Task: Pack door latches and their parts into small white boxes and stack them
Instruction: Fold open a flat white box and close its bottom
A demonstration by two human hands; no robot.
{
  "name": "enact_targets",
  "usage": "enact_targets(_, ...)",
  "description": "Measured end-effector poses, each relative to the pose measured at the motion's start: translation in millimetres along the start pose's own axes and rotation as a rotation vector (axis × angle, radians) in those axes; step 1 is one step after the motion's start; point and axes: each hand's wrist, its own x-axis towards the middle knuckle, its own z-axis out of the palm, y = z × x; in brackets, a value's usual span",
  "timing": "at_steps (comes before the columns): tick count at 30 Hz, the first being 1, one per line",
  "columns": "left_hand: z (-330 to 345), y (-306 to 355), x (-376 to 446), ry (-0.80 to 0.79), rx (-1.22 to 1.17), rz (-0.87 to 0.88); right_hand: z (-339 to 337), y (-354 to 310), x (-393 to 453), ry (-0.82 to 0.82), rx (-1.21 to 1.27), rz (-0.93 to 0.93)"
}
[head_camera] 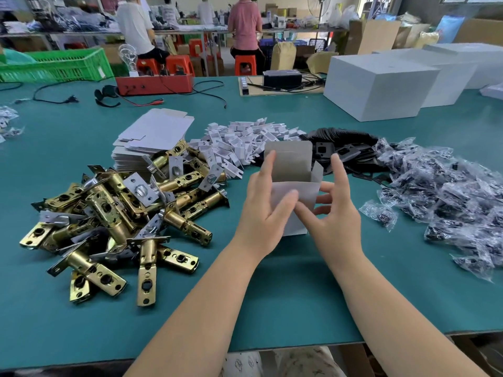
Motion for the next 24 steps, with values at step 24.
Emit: enact_targets(24, -4.6, 7.0, -0.5, 0.168, 0.273, 0.016, -3.0, -9.2, 2.5, 0.099, 0.150, 0.001)
